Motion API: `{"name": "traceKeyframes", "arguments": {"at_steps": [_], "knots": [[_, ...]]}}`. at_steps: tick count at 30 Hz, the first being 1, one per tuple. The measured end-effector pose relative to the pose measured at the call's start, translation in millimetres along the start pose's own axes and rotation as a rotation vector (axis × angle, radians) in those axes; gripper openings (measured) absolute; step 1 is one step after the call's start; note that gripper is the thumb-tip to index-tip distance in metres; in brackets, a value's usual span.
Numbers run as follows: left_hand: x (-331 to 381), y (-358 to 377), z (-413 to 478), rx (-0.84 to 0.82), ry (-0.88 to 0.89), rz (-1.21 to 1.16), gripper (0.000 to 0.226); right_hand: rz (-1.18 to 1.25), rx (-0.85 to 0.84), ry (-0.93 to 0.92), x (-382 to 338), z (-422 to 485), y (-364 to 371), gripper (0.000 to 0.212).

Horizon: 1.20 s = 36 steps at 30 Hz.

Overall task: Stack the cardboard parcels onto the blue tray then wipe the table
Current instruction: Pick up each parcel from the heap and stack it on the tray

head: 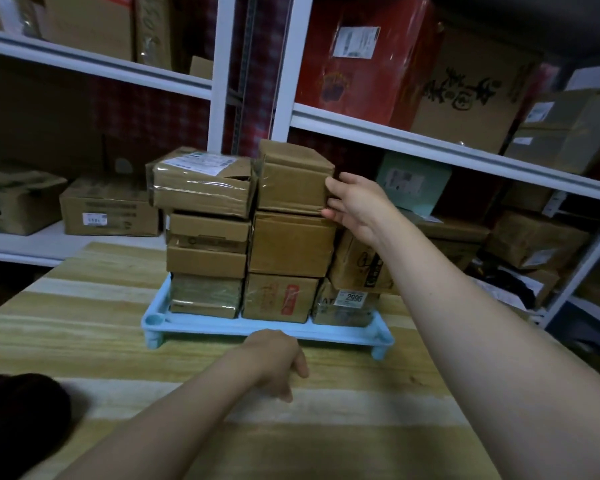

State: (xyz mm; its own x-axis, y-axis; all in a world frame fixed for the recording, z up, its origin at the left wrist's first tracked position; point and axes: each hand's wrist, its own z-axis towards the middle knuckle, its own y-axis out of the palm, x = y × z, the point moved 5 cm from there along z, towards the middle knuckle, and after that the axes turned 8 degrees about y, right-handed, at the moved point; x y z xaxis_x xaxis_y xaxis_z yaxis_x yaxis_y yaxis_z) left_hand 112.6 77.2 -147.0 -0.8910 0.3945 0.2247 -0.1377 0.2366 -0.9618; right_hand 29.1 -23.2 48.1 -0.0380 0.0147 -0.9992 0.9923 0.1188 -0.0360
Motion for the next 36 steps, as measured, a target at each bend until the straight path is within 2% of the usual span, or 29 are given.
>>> {"name": "traceKeyframes", "arguments": {"at_steps": [5, 10, 16, 17, 19, 20, 22, 25, 27, 30, 33, 36], "knots": [[19.8, -2.2, 8.4, 0.048, -0.017, 0.004, 0.048, 0.012, 0.231, -0.12, 6.6, -11.5, -57.5, 0.034], [84.6, 9.0, 44.2, 0.116, 0.081, -0.051, 0.047, 0.132, 0.474, -0.086, 38.3, -25.2, -147.0, 0.025], [147.2, 23.7, 98.3, 0.144, 0.135, -0.099, 0.054, 0.131, 0.749, 0.195, 121.9, -45.7, -281.0, 0.016], [155.1, 25.7, 107.7, 0.138, 0.143, -0.107, 0.056, 0.092, 0.748, 0.244, 133.8, -50.3, -300.3, 0.014], [164.2, 27.1, 122.2, 0.134, 0.147, -0.097, 0.06, 0.008, 0.712, 0.316, 156.5, -52.7, -328.6, 0.026], [169.5, 29.3, 130.0, 0.116, 0.147, -0.079, 0.063, 0.02, 0.722, 0.337, 164.3, -57.6, -338.2, 0.026], [175.7, 34.0, 143.2, 0.042, 0.122, -0.02, 0.067, 0.044, 0.735, 0.383, 181.0, -57.4, -350.6, 0.002], [182.8, 30.3, 155.4, -0.035, 0.105, 0.117, 0.068, -0.06, 0.705, 0.365, 199.2, -40.7, -361.7, 0.065], [184.7, 26.0, 157.9, -0.047, 0.105, 0.133, 0.069, -0.141, 0.696, 0.313, 200.9, -31.8, -364.8, 0.081], [183.0, 26.7, 160.0, -0.04, 0.11, 0.157, 0.066, -0.137, 0.638, 0.245, 200.1, -10.4, -365.0, 0.088], [180.4, 30.4, 161.5, -0.023, 0.114, 0.157, 0.064, -0.269, 0.609, 0.25, 204.3, 3.2, -363.7, 0.091], [179.5, 30.1, 161.7, -0.028, 0.108, 0.155, 0.063, -0.482, 0.671, 0.254, 206.3, 6.9, -360.8, 0.071]]}}
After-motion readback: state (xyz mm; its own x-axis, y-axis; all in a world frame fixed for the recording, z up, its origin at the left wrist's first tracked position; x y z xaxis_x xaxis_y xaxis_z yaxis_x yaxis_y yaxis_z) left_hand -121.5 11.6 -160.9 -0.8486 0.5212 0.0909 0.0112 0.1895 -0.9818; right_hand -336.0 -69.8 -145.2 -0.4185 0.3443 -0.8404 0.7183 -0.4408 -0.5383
